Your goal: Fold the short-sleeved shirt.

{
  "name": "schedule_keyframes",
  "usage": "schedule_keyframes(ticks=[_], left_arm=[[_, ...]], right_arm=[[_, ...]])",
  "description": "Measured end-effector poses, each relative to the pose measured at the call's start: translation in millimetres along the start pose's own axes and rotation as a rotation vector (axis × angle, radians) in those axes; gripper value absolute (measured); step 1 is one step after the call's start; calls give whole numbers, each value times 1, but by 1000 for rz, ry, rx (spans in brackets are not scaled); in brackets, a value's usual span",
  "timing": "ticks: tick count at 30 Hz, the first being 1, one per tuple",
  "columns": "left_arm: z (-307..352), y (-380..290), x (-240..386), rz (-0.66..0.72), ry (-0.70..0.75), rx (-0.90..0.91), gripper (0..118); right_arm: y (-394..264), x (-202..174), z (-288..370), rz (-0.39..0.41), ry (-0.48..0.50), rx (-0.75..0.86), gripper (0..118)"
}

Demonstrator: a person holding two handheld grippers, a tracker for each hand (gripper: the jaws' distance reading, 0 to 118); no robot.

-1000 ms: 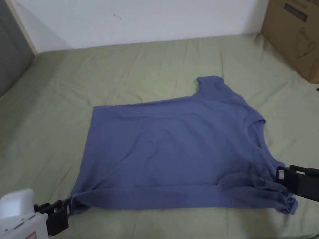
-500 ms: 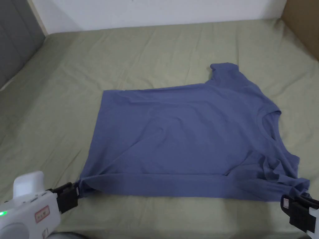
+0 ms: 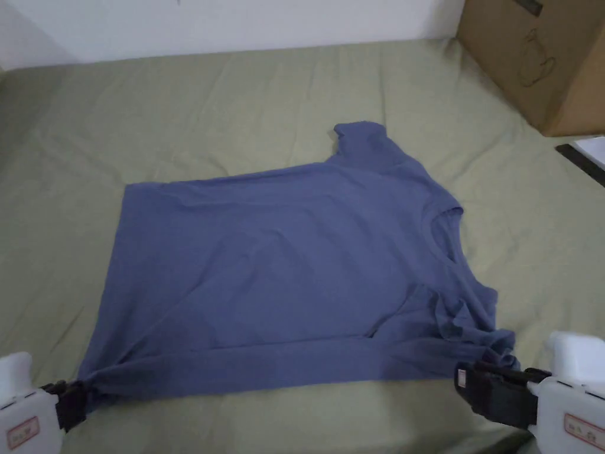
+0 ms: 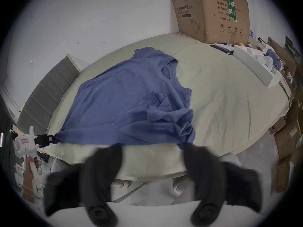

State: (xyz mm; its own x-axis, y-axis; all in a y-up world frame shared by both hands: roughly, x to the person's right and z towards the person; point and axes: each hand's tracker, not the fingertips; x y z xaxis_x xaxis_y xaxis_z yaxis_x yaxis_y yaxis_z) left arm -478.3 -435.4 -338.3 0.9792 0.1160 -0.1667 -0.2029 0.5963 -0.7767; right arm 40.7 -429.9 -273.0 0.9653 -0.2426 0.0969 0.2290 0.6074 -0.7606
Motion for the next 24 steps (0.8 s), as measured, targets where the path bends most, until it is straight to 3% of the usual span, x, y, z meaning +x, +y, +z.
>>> schedule_keyframes(ticks=[3,6,9,10,12,13,15,19,24], left_arm=[[8,6,-1,11,-8,13,1],[10,10,1,13,-14,20,1],[8,10,3,1,-5,10,1],[7,10,5,-1,-4,4,1],[5,8,5,-7,4,-6,1],[5,8,6,-11,8,-10,1],[5,7,5,-12,15,-15,1],[6,10,3,0,16,-24,1],[13,31,3,-27,16,-2,1]], right_arm=[[11,9,-7,39,-20,28,102],[22,12,-19,99,-115,26,102],[29,17,-35,149,-123,20,99],[31,19,-41,149,-134,-13,90],[31,23,-53,138,-133,-69,22],[28,27,-58,126,-129,-69,1],[26,33,-59,83,-30,-146,1],[25,25,-45,144,-99,-90,1],[62,27,-25,125,-118,10,1]])
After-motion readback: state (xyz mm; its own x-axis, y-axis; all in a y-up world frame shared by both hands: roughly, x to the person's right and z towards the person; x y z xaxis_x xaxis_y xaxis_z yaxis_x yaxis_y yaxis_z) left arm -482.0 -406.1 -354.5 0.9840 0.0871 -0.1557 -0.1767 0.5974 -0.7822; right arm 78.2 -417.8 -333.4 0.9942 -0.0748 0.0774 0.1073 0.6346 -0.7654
